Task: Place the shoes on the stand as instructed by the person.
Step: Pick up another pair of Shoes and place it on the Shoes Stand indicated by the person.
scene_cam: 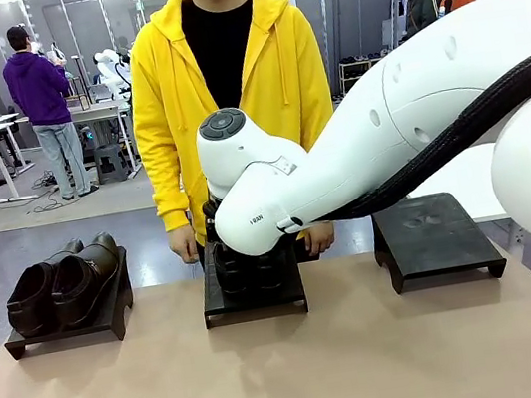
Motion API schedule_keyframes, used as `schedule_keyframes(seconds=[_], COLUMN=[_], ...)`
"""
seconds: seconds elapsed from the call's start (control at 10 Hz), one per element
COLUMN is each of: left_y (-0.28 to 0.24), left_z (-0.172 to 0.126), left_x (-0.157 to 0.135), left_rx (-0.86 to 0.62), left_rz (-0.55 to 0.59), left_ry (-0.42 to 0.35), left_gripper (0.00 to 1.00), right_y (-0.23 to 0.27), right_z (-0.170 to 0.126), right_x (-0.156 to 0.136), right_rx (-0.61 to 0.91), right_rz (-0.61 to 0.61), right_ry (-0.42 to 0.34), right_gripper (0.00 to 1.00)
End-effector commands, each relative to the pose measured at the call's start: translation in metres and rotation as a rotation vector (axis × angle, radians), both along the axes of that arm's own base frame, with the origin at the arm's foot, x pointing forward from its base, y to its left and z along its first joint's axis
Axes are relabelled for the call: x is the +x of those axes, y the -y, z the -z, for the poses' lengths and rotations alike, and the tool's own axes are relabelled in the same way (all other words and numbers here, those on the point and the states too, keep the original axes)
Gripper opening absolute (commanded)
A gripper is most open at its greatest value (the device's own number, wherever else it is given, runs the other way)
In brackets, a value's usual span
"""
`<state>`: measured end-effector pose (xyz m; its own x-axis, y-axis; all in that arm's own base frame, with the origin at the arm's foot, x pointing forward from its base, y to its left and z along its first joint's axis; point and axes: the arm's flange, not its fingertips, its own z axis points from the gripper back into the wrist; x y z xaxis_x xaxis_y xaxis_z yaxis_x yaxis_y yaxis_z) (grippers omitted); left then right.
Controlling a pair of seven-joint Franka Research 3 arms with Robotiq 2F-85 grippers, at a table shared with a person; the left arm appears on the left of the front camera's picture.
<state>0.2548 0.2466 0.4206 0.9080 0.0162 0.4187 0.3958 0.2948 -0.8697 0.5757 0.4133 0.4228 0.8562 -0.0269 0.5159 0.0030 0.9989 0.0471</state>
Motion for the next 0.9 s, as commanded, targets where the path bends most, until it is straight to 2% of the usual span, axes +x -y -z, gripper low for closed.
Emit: schedule_keyframes(seconds=[0.0, 0.8], left_y=[-0.0001, -0.0001], left_z=[-0.0015, -0.0015], left_x=[-0.0028, -0.0028], left_rx=[-0.006, -0.006], left_rz=[0.011, 0.011], left_ry=[0.018, 0.018], left_gripper=[1.0, 1.0], right_y=[0.0005, 0.0005], right_z=[0.0009, 0.0009], right_x=[0.0016, 0.0016], right_rx=[0.011, 0.011], right_rz=[0.009, 0.009], right_ry=[-0.006, -0.006], right_gripper=[1.0, 1.0])
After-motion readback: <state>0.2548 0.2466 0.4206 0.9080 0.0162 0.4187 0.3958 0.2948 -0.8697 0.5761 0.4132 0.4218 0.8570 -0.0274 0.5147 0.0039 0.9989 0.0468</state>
